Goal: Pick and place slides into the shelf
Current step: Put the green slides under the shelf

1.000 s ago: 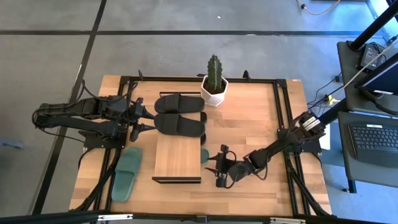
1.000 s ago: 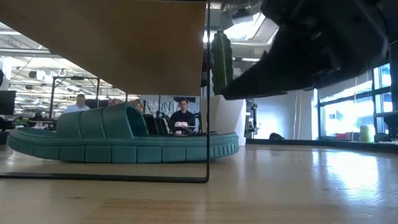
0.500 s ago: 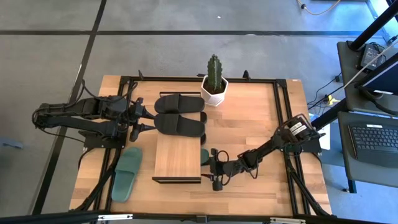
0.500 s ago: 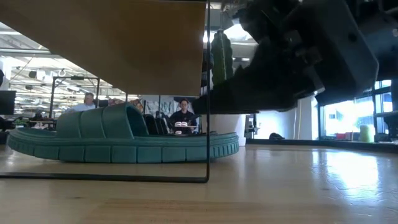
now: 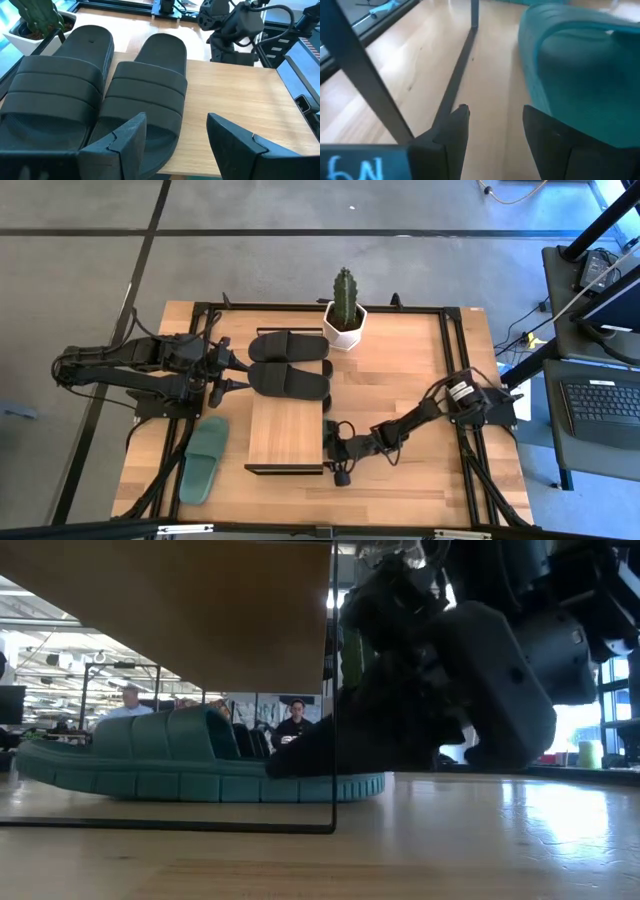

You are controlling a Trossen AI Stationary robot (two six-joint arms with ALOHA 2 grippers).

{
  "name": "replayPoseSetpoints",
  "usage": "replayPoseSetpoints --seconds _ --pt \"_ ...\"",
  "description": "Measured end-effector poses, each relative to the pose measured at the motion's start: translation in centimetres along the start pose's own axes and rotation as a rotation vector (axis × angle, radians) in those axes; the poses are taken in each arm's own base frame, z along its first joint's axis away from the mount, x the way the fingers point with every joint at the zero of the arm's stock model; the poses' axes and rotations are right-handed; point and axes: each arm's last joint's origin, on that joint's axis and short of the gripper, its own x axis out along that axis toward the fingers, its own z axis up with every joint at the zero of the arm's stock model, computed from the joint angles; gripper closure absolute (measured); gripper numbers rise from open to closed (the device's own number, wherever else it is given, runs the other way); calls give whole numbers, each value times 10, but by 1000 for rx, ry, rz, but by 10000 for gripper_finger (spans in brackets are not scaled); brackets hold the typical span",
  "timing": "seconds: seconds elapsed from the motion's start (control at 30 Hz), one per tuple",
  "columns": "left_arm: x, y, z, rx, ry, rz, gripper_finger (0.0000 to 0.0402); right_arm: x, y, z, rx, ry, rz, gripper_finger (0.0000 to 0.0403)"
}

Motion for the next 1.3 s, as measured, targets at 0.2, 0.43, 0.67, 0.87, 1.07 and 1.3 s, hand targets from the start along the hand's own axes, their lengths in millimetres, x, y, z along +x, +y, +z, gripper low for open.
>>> replayPoseSetpoints --seconds 0.2,0.43,0.67,0.87,1.07,1.3 --pt "0 0 -1 -1 12 2 202 6 -1 -2 4 -6 21 216" --pt "0 0 -1 -1 15 2 202 6 0 0 59 -29 24 216" --pt "0 0 -1 -2 15 2 202 6 -2 2 99 -56 -30 216" --pt "0 0 -1 -2 16 2 202 7 -5 0 93 -41 -96 216" --pt "0 0 -1 -2 16 2 202 7 -8 0 89 -42 -150 216" --pt "0 0 -1 -2 16 2 202 9 -17 0 96 -40 -176 216"
